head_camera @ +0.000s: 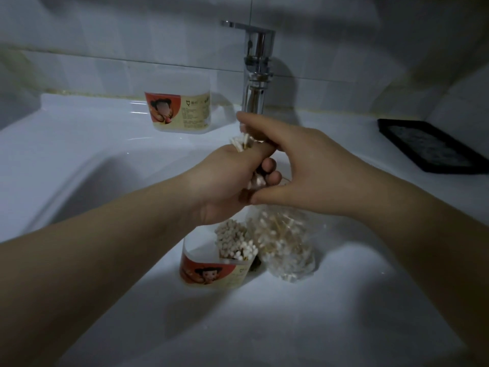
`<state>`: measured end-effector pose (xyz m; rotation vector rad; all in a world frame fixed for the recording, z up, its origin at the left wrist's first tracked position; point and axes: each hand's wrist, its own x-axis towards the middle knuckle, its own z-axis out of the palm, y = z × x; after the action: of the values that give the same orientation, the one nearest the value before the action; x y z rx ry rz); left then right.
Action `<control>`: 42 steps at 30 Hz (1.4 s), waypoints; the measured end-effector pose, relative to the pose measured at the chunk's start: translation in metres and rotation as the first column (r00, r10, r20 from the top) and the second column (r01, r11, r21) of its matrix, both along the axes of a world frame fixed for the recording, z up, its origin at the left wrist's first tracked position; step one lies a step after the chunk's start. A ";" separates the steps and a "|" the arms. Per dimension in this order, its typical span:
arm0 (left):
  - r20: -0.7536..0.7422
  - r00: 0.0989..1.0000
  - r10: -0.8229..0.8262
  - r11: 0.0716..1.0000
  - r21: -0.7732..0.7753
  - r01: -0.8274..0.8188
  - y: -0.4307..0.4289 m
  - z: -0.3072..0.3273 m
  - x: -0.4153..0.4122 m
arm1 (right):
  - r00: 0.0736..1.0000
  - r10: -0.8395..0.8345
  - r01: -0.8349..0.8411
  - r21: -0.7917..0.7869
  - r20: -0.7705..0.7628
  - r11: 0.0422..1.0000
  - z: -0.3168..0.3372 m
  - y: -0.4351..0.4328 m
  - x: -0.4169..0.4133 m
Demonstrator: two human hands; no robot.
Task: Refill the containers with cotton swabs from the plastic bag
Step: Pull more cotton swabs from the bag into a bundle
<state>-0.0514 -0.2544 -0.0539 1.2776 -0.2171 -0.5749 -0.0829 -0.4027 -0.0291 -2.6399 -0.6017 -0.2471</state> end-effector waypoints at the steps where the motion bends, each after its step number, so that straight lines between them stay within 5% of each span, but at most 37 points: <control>1: -0.012 0.999 0.030 1.000 0.007 -0.030 0.000 -0.001 0.001 | 1.000 -0.003 0.004 0.019 -0.009 1.000 0.001 0.000 -0.001; 5: -0.054 0.986 0.155 0.988 0.023 -0.154 0.003 -0.003 0.007 | 0.996 -0.088 0.085 0.175 0.015 0.981 0.013 -0.008 -0.004; 7: -0.084 0.977 0.197 0.980 0.007 -0.197 0.004 -0.002 0.009 | 0.988 -0.098 0.119 0.181 -0.117 0.976 0.018 -0.013 -0.005; 9: -0.080 0.971 0.228 0.974 0.004 -0.228 0.005 -0.002 0.010 | 0.947 -0.110 0.128 0.040 -0.302 0.991 0.019 -0.015 -0.007; 12: -0.071 0.970 0.234 0.972 0.003 -0.235 0.005 -0.003 0.009 | 0.928 -0.175 0.093 -0.249 -0.330 0.964 0.011 -0.016 -0.005; 19: -0.023 0.983 0.184 0.982 0.038 -0.183 0.002 -0.005 0.007 | 0.843 -0.147 -0.046 -0.342 -0.518 0.939 0.010 -0.011 -0.010; 27: 0.076 0.991 0.109 0.989 0.094 -0.116 -0.001 -0.009 0.003 | 0.895 -0.184 0.003 -0.407 -0.407 0.913 0.006 -0.007 -0.009; 35: 0.297 0.955 0.001 0.984 0.169 -0.054 -0.001 -0.008 -0.001 | 0.889 -0.201 0.086 -0.281 -0.412 0.956 0.013 -0.010 -0.010; 42: 0.484 0.875 0.002 0.909 0.363 -0.203 0.002 -0.015 0.003 | 0.907 -0.253 0.233 -0.101 -0.336 0.967 0.018 -0.015 -0.008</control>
<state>-0.0480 -0.2527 -0.0685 1.8205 -0.4505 -0.2005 -0.0907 -0.4181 -0.0115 -2.7208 -0.1637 0.1684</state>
